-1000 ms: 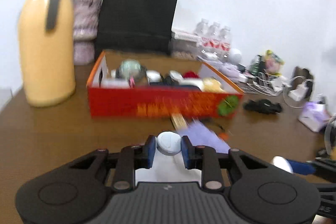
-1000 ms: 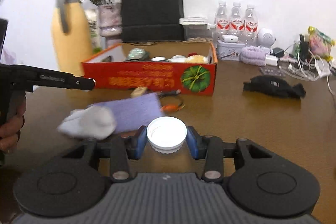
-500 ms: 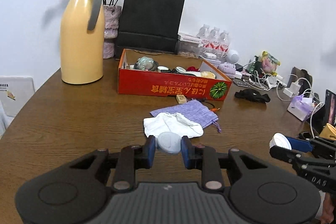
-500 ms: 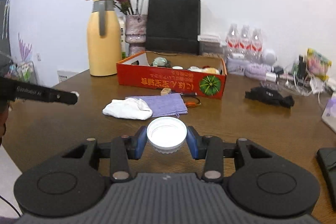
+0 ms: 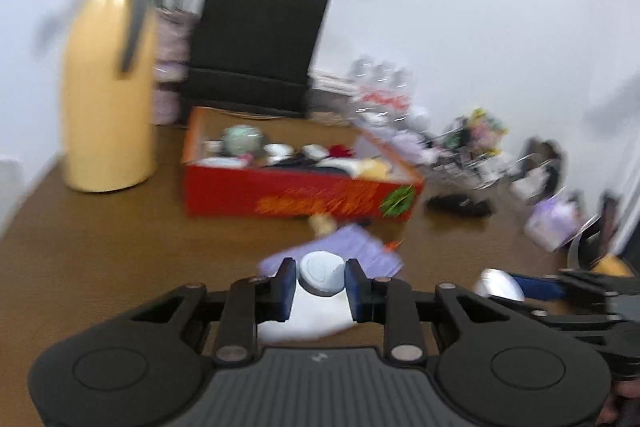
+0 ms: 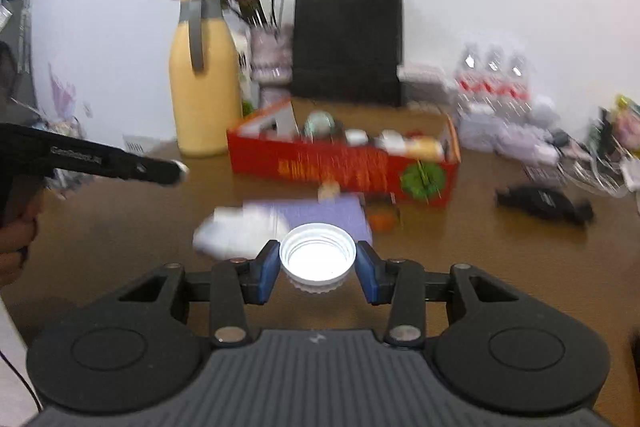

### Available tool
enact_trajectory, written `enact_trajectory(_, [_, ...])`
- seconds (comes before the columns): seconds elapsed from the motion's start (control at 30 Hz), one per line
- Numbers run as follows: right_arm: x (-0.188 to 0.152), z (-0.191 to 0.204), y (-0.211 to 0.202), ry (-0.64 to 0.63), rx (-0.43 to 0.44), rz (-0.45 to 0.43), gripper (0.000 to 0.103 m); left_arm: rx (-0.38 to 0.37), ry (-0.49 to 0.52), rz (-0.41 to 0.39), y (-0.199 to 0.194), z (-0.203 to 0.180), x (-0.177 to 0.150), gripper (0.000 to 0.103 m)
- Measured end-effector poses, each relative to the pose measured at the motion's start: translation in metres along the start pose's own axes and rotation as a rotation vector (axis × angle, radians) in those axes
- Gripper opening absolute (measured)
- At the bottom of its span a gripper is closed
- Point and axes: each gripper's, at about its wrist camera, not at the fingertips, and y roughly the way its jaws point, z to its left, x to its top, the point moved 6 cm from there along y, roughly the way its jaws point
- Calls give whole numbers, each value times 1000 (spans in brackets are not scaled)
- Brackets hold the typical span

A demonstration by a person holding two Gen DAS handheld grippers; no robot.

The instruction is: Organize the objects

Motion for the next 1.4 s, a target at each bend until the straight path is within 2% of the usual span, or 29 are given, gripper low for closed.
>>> enact_trajectory(0.03, [15,-9,14,4,11,-10,41,-19,-17,12,14,6,13,25])
enact_trajectory(0.17, [78,-49,73,42,26,-36,41,-9,-7,43,86,25,82,25])
enact_trajectory(0.23, [111,-74,117,69,17,3,41,23,-14,58,128,37,116,25])
enact_trajectory(0.3, [134,-98,163,91,-27,44,41,48,-53,110,171,50,137,25])
enact_trajectory(0.43, [154,-140,246,133,-137,175,41,76,-115,224,245,66,153,25])
enact_trajectory(0.53, [147,-154,284,113,-208,252,42,92,-139,242,280,60,152,24])
enact_trajectory(0.57, [144,-156,293,112,-215,270,43,81,-149,254,292,55,150,28])
enact_trajectory(0.6, [141,-158,298,114,-218,276,46,68,-154,263,301,50,148,33])
enact_trajectory(0.63, [139,-160,301,119,-219,272,59,59,-138,281,310,46,148,44])
enact_trajectory(0.67, [139,-161,300,123,-224,255,74,60,-119,290,315,43,147,46])
enact_trajectory(0.7, [141,-161,296,125,-231,228,78,75,-115,284,316,43,148,46])
enact_trajectory(0.73, [145,-161,289,122,-236,198,84,78,-121,277,314,44,149,48])
enact_trajectory(0.8, [154,-161,276,116,-232,158,85,55,-129,260,304,45,152,51])
enact_trajectory(0.9, [167,-162,257,112,-227,131,86,60,-96,208,278,41,164,57])
enact_trajectory(1.03, [175,-154,222,100,-214,94,90,76,-77,130,223,32,178,63])
enact_trajectory(1.1, [172,-143,193,89,-202,65,93,62,-61,91,186,22,174,69])
enact_trajectory(1.13, [167,-137,175,88,-189,45,97,56,-52,76,167,18,168,78])
enact_trajectory(1.17, [159,-130,157,88,-165,30,103,46,-39,65,143,12,158,83])
enact_trajectory(1.27, [126,-107,100,89,-64,8,103,11,42,22,79,-8,118,83])
enact_trajectory(1.4, [67,-74,29,122,-23,4,103,20,57,-47,2,-24,59,85])
